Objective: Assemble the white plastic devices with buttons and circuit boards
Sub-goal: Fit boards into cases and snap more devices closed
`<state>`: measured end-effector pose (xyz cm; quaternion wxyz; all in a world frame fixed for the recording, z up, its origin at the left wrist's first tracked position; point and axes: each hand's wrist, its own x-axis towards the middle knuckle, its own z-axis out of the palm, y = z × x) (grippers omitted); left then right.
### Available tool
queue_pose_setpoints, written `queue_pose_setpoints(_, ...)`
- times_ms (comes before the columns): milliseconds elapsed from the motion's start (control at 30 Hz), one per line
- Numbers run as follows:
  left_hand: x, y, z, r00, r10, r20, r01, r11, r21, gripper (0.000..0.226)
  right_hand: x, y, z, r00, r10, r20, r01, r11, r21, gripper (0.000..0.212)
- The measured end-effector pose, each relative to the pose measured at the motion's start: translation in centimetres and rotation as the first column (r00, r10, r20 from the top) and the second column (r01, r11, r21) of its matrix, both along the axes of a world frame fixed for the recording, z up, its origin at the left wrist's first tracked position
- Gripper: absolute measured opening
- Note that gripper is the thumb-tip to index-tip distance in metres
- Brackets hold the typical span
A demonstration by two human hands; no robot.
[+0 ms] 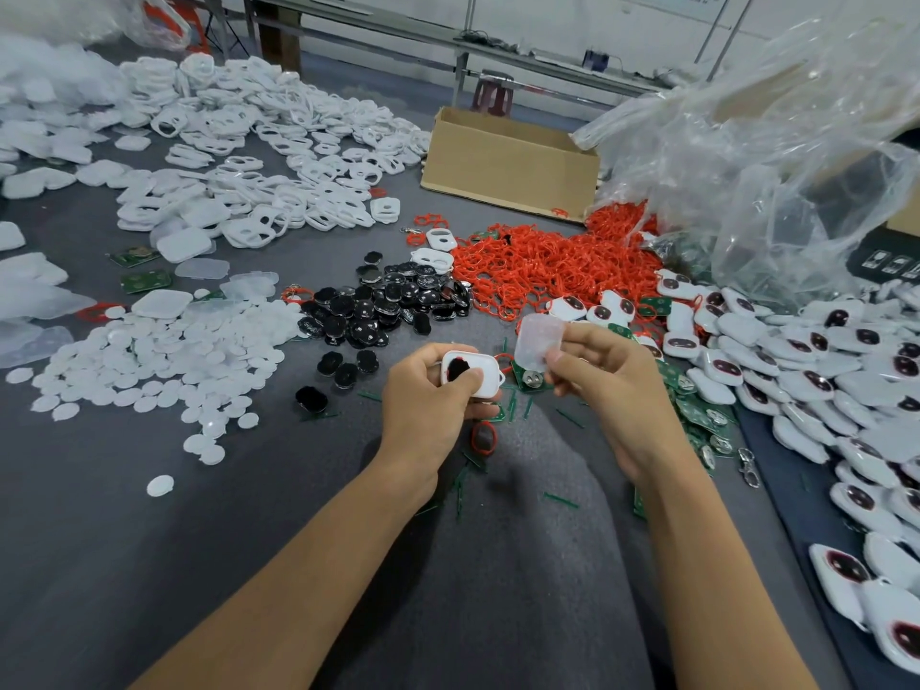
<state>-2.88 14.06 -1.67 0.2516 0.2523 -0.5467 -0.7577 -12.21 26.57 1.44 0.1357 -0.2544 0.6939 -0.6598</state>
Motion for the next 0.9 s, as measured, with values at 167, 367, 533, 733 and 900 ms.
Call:
queue_pose_setpoints(167, 0.0, 0.0, -0.1, 1.0, -0.01, 0.008, 0.01, 1.0, -0.015, 0.019, 0.1, 0.1, 0.1, 0.998, 0.018, 0.052, -0.016, 0.999, -0.042, 0.023)
queue_pose_setpoints(367, -0.1, 0.1, -0.1, 0.999, -0.034, 0.008, 0.034, 0.999, -0.036, 0.017, 0.9, -0.6, 0.2, 0.981, 0.011, 0.192, 0.01, 0.994, -0.106, 0.024)
queue_pose_setpoints(533, -0.1, 0.0, -0.2, 1.0, -0.027, 0.01, 0.027, 0.999, -0.03, 0.017, 1.3, -0.7, 0.1, 0.976, -0.014, 0.216, 0.029, 0.997, -0.07, 0.011)
queue_pose_setpoints(733, -0.2, 0.0, -0.3, 1.0, -0.023, 0.01, 0.023, 0.999, -0.035, 0.018, 1.1, -0.4, 0.0, 0.987, -0.039, 0.155, 0.031, 0.998, 0.054, 0.013)
queue_pose_setpoints(900, -0.2, -0.1, -0.2, 1.0, -0.01, 0.014, 0.011, 0.999, -0.037, 0.018, 1.0, -0.3, -0.1, 0.973, 0.023, 0.23, -0.036, 0.998, 0.055, 0.004)
